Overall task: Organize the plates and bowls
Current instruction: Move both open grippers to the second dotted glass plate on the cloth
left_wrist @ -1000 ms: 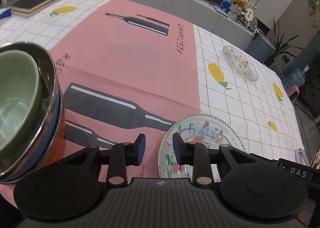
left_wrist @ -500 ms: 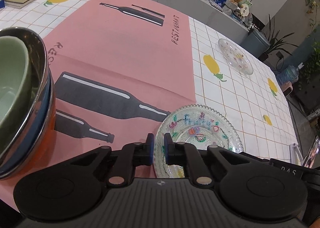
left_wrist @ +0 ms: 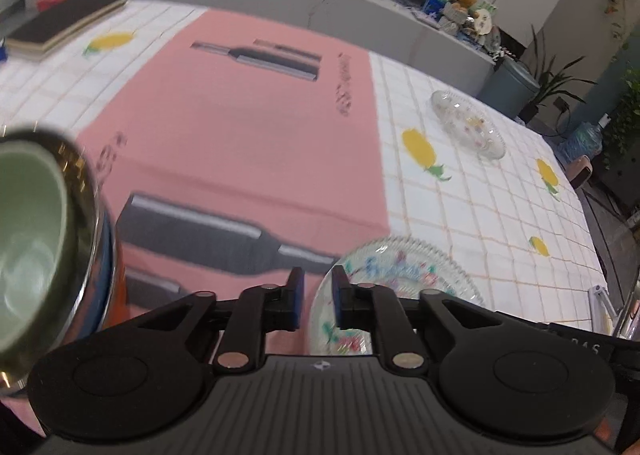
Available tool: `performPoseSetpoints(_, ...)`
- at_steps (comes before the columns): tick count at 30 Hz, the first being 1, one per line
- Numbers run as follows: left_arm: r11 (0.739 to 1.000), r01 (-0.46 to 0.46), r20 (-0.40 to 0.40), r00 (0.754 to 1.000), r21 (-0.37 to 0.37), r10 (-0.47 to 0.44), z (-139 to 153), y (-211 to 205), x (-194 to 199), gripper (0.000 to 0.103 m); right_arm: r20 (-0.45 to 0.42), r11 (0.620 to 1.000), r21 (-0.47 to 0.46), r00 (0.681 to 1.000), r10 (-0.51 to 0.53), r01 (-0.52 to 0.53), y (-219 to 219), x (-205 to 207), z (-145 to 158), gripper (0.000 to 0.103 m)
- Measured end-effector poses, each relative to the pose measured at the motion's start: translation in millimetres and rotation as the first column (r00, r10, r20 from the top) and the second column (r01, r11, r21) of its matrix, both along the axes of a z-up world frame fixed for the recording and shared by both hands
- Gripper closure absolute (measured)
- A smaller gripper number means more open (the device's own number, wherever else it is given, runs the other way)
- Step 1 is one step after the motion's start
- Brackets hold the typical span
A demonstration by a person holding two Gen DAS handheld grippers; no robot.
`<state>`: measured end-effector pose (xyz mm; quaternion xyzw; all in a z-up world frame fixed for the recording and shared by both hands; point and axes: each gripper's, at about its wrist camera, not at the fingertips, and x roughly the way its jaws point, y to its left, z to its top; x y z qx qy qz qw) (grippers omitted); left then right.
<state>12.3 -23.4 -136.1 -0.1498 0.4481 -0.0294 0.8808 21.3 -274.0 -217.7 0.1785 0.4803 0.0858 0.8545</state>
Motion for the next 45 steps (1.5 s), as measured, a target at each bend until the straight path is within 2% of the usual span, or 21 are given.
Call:
performPoseSetpoints(6,0.998,0.065,0.052,0.996,0.004,-0.065,24.3,-18.0,22.4,0.082,0.014,1.0,0.003,1.0,-0.016,0.016,-14.6,14.7,11.7,0.081)
performPoseSetpoints(8,0.998,0.069,0.079,0.995,-0.005,-0.068,32.3,-25.4,32.0,0.082,0.011,0.999,0.001,0.999,-0.033,0.033,-21.8,22.3,14.1,0.073)
performPoseSetpoints(12,0.992,0.122,0.129,0.984,-0.01,-0.12,48.4,-44.0,55.6,0.079,0.037,0.997,-0.006,0.997,-0.071,0.071,-38.5,36.7,18.3,0.07)
performPoseSetpoints(14,0.988,0.153,0.153,0.977,-0.02,-0.148,53.8,-54.2,67.8,0.076,0.055,0.996,-0.023,0.995,-0.084,0.085,-44.9,44.7,21.1,0.055)
performPoseSetpoints(17,0.983,0.181,0.2,0.964,-0.013,-0.174,57.7,-69.6,83.9,0.067,0.114,0.993,-0.038,0.988,-0.107,0.112,-54.2,56.0,25.6,0.05)
performPoseSetpoints(18,0.985,0.175,0.204,0.964,0.001,-0.172,57.6,-74.6,89.7,0.063,0.134,0.991,-0.043,0.983,-0.122,0.129,-57.8,60.5,27.0,0.046)
performPoseSetpoints(19,0.986,0.168,0.209,0.964,0.01,-0.166,56.6,-79.1,95.7,0.061,0.16,0.988,-0.045,0.977,-0.14,0.149,-62.2,64.1,28.3,0.038)
performPoseSetpoints(20,0.987,0.16,0.214,0.964,0.013,-0.16,54.6,-82.1,100.6,0.06,0.196,0.984,-0.049,0.968,-0.16,0.173,-66.3,67.1,29.8,0.035)
performPoseSetpoints(21,0.988,0.157,0.21,0.965,0.004,-0.155,51.8,-84.4,105.4,0.054,0.235,0.979,-0.057,0.956,-0.176,0.195,-69.9,69.8,31.0,0.034)
performPoseSetpoints(23,0.981,0.192,0.186,0.965,-0.031,-0.183,44.8,-89.0,119.3,0.046,0.307,0.972,-0.059,0.93,-0.2,0.228,-78.0,75.2,32.5,0.017)
performPoseSetpoints(26,0.971,0.24,0.168,0.957,-0.014,-0.234,38.0,-99.2,134.7,0.045,0.388,0.964,-0.069,0.897,-0.211,0.256,-87.8,86.4,32.8,0.011)
performPoseSetpoints(28,0.973,0.232,0.154,0.961,0.011,-0.23,33.0,-103.9,145.2,0.045,0.395,0.963,-0.108,0.899,-0.188,0.249,-91.1,100.1,31.8,0.006)
performPoseSetpoints(33,0.979,0.204,0.161,0.967,-0.009,-0.2,23.3,-105.9,175.1,0.045,0.373,0.956,-0.093,0.9,-0.227,0.28,-104.9,133.8,20.7,0.006)
performPoseSetpoints(35,0.98,0.2,0.185,0.962,0.015,-0.199,21.7,-108.0,184.0,0.045,0.37,0.946,-0.111,0.897,-0.244,0.303,-107.2,145.0,14.7,0.006)
performPoseSetpoints(41,0.974,0.22,0.164,0.96,0.053,-0.226,7.5,-114.2,217.1,0.045,0.361,0.954,-0.077,0.9,-0.245,0.291,-112.4,174.6,0.5,0.007)
performPoseSetpoints(45,0.974,0.225,0.126,0.967,-0.006,-0.223,-12.3,-113.0,233.8,0.047,0.32,0.957,-0.059,0.913,-0.252,0.284,-114.6,192.2,-12.1,0.018)
